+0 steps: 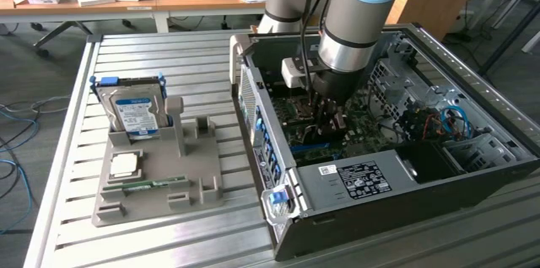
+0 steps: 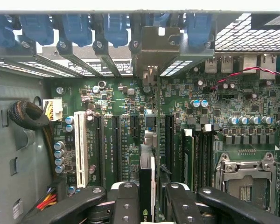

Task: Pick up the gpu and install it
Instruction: 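Insert the gpu into the slot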

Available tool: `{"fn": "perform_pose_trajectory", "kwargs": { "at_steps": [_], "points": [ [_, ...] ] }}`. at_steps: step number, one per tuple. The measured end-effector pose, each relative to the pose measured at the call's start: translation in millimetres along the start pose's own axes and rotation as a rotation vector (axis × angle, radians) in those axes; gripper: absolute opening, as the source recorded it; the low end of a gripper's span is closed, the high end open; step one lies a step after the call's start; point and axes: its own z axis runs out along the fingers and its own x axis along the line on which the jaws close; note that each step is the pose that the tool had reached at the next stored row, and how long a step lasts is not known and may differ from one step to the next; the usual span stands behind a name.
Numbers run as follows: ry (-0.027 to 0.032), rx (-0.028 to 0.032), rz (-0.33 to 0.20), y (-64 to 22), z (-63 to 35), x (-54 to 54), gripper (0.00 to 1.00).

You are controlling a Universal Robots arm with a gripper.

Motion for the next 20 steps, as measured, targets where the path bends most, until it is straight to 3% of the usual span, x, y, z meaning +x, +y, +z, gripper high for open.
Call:
{"fn": "perform_pose_trajectory", "kwargs": {
  "at_steps": [20],
  "points": [
    [0.0035, 0.0002, 0.003, 0.0, 0.2, 0.0, 0.26]
  ]
}}
